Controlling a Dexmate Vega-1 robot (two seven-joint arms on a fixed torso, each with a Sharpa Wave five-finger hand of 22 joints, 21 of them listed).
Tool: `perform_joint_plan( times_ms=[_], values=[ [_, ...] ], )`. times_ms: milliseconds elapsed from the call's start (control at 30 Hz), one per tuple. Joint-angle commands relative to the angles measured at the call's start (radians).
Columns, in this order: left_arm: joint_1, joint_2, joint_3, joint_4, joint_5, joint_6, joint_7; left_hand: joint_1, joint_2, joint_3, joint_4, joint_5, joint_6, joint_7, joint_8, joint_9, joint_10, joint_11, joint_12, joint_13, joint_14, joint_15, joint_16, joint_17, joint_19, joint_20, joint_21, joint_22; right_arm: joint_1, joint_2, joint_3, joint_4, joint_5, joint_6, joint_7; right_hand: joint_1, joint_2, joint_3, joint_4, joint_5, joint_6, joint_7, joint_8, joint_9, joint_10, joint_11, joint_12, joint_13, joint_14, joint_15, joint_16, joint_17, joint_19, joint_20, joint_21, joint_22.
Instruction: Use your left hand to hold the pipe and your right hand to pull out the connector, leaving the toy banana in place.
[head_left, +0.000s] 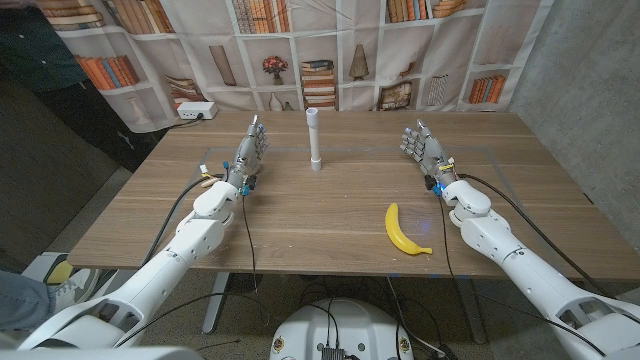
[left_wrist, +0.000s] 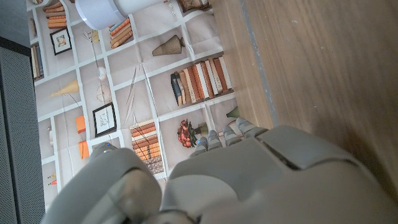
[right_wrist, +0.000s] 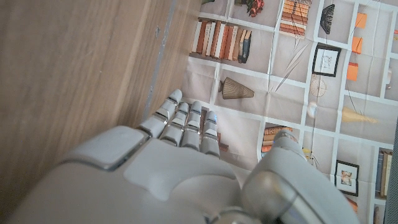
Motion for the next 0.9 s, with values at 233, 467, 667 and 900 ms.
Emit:
perform_joint_plan(
  times_ms=[233,467,667,900],
  values=[
    [0.075,-0.031,-0.105,-0.108,0.116,0.048,0.02,0.075,0.044,0.024,-0.022,0.01,0.054,0.012,0.014,0.004,0.056,0.001,0.016,0.003,0.05,-0.002,0.01,0.002,0.049,-0.047,0.014,0.004,-0.072,0.079,0.094,-0.061,-0.096,-0.032,0.011,0.009,-0.004,0.003,-0.005,0.004,0.03,0.037,0.01,0.005,0.025,-0.01,0.006,0.003,0.025,-0.002,0.005,0.001,0.012,-0.03,-0.006,0.005],
    [0.091,-0.024,-0.13,-0.139,0.146,0.024,-0.017,0.154,0.069,0.049,-0.061,0.003,0.097,0.013,0.02,0.004,0.098,0.006,0.021,0.003,0.096,0.005,0.014,0.001,0.081,-0.04,0.018,0.004,-0.102,0.081,0.111,-0.113,-0.144,-0.017,0.006,0.008,-0.01,-0.001,-0.008,0.004,0.026,0.047,0.004,0.004,0.017,-0.002,-0.001,0.002,0.014,0.003,-0.003,0.001,0.005,-0.031,-0.014,0.005],
    [0.079,-0.035,-0.13,-0.125,0.252,-0.054,0.024,0.277,0.035,0.059,-0.138,-0.014,0.157,0.018,0.026,0.005,0.165,0.007,0.027,0.005,0.163,-0.004,0.018,0.002,0.139,-0.039,0.025,0.004,-0.117,0.091,0.127,-0.133,-0.156,0.0,0.014,0.007,-0.011,-0.003,-0.008,0.004,0.02,0.045,0.0,0.004,0.011,-0.001,-0.004,0.002,0.008,0.002,-0.006,0.001,0.001,-0.03,-0.018,0.005],
    [0.038,-0.05,-0.101,-0.06,0.368,-0.126,0.044,0.36,-0.033,0.035,-0.197,-0.009,0.252,0.002,0.039,0.007,0.269,-0.023,0.043,0.01,0.268,-0.024,0.032,0.006,0.234,-0.039,0.048,0.009,-0.159,0.089,0.145,-0.193,-0.176,-0.005,-0.012,0.008,-0.01,-0.003,-0.009,0.005,0.02,0.043,-0.001,0.003,0.012,0.001,-0.005,0.002,0.009,0.003,-0.006,0.001,0.001,-0.03,-0.022,0.006]
  ],
)
